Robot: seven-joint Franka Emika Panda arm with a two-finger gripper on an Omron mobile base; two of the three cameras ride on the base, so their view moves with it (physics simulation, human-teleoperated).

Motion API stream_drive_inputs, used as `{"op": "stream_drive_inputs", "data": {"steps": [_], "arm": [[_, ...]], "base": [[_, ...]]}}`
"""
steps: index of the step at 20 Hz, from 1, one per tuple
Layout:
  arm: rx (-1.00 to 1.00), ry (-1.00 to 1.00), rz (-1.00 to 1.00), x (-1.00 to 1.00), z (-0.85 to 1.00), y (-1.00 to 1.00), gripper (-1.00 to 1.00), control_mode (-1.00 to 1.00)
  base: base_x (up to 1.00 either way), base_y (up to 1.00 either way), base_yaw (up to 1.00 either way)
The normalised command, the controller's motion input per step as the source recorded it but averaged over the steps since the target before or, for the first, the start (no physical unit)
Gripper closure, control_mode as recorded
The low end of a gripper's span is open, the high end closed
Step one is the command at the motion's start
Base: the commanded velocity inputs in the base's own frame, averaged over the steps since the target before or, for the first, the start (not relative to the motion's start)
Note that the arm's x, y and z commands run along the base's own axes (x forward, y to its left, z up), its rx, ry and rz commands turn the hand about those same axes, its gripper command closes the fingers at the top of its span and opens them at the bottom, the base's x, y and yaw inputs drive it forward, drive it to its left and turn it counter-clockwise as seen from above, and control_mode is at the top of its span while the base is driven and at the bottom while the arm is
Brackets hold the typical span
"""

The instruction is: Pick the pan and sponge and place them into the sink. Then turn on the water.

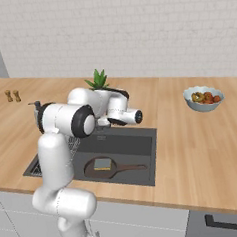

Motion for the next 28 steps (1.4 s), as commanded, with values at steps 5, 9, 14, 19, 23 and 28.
{"op": "stream_drive_inputs", "data": {"steps": [5,9,14,19,23,28], "arm": [[0.00,0.00,0.00,0.18,-0.08,0.00,-1.00,-1.00],[0.00,0.00,-0.02,0.23,-0.03,0.05,-1.00,-1.00],[0.00,0.00,-0.06,0.23,-0.02,0.12,-1.00,-1.00],[0.00,0.00,-0.07,0.32,-0.16,0.01,-1.00,-1.00],[0.00,0.00,-0.07,0.34,-0.17,0.00,-1.00,-1.00],[0.00,0.00,-0.08,0.26,-0.12,-0.08,-1.00,-1.00]], "base": [[0.00,0.00,0.00],[0.00,0.00,0.00],[0.00,0.00,0.00],[0.00,0.00,0.00],[0.00,0.00,0.00],[0.00,0.00,0.00]]}}
